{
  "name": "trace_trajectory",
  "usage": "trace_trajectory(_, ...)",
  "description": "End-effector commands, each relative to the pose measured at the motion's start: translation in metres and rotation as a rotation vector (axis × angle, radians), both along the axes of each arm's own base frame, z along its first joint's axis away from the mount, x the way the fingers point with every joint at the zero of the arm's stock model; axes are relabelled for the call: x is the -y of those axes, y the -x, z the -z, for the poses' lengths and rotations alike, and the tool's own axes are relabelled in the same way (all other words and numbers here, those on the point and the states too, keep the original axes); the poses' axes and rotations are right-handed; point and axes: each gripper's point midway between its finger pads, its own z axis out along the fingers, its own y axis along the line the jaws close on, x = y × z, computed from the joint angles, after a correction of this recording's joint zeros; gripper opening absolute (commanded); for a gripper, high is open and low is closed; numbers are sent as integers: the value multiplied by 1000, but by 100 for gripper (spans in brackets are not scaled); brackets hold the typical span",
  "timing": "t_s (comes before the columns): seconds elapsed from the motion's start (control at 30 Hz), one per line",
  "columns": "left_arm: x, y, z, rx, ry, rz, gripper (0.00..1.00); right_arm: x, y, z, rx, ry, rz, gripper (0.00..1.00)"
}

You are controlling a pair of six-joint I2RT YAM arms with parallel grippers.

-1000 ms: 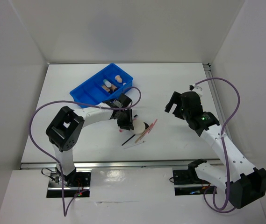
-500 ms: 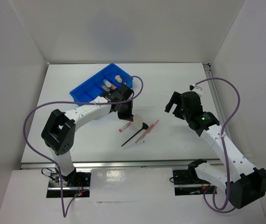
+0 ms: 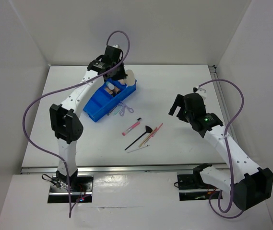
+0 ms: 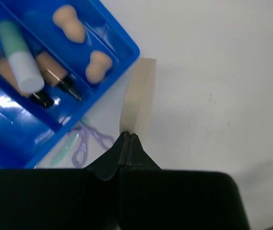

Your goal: Organize the makeup

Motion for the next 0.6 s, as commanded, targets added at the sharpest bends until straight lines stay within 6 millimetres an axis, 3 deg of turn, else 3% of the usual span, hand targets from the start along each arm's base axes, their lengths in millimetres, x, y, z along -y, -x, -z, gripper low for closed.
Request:
trace_trajectory(0.0,-17,-35,5,8,-16,-31,0,4,-12,-12,28,24,23,100)
trace_trajectory(0.07,-34,-55,19,-14,5,-73,0,3,-17,-13,33,30,17,100)
trace_trajectory(0.17,-45,-82,22,10,82,-88,0,3,-21,-6,8,53,18,100)
trace_trajectory(0.27,-55,-96,32,-2,130,-98,0,4,-25,-2,-5,67,27,100)
trace_trajectory(0.57,-58,-122,85,-70,223,-100,0,-3,-39,17,-55,86,13,100)
